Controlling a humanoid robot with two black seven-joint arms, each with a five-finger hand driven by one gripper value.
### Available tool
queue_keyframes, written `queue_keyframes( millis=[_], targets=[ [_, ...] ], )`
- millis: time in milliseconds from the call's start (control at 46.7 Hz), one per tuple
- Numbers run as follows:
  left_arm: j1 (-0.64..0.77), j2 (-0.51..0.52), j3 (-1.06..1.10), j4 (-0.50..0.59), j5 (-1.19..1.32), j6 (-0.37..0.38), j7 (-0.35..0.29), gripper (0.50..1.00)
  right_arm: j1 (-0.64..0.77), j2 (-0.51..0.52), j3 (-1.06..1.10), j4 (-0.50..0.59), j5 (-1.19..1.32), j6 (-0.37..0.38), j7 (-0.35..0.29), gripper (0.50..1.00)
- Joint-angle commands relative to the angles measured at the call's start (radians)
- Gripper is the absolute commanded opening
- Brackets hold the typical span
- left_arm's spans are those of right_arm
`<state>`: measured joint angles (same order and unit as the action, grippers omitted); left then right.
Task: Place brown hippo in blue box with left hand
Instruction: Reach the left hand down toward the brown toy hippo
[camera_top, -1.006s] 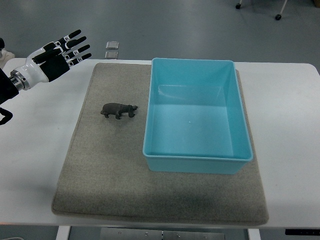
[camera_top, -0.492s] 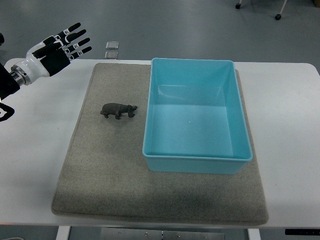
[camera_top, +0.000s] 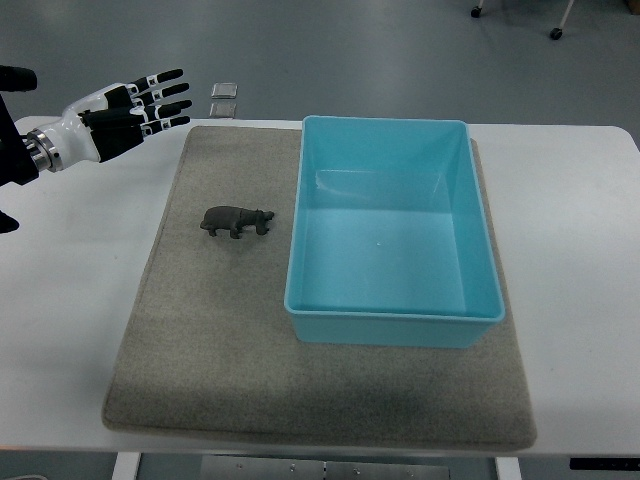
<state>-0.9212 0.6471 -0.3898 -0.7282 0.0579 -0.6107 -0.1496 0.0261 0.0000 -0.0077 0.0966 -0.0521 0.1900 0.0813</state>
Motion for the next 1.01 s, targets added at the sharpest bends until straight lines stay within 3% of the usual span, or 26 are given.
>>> queue_keyframes(
  millis=[0, 300, 492, 578, 984],
  targets=[
    [-0.008, 0.005, 0.002, -0.003, 0.104, 0.003, -0.031, 0.996, 0.000, 0.000, 0.000, 0.000, 0.000, 0.000, 0.000, 0.936],
    [-0.034, 0.026, 0.000, -0.053, 0.517, 0.028, -0.130, 0.996, 0.000, 0.000, 0.000, 0.000, 0.000, 0.000, 0.000, 0.936],
    [-0.042, 0.065, 0.005, -0.180, 0.767, 0.218, -0.136, 0.996, 0.000, 0.000, 0.000, 0.000, 0.000, 0.000, 0.000, 0.936],
    [-0.041, 0.078, 0.008, -0.229, 0.847, 0.267, -0.136, 0.996, 0.000, 0.000, 0.000, 0.000, 0.000, 0.000, 0.000, 0.936],
    [-0.036, 0.097, 0.014, -0.275, 1.066, 0.305, -0.150, 0.994, 0.000, 0.000, 0.000, 0.000, 0.000, 0.000, 0.000, 0.936]
  ],
)
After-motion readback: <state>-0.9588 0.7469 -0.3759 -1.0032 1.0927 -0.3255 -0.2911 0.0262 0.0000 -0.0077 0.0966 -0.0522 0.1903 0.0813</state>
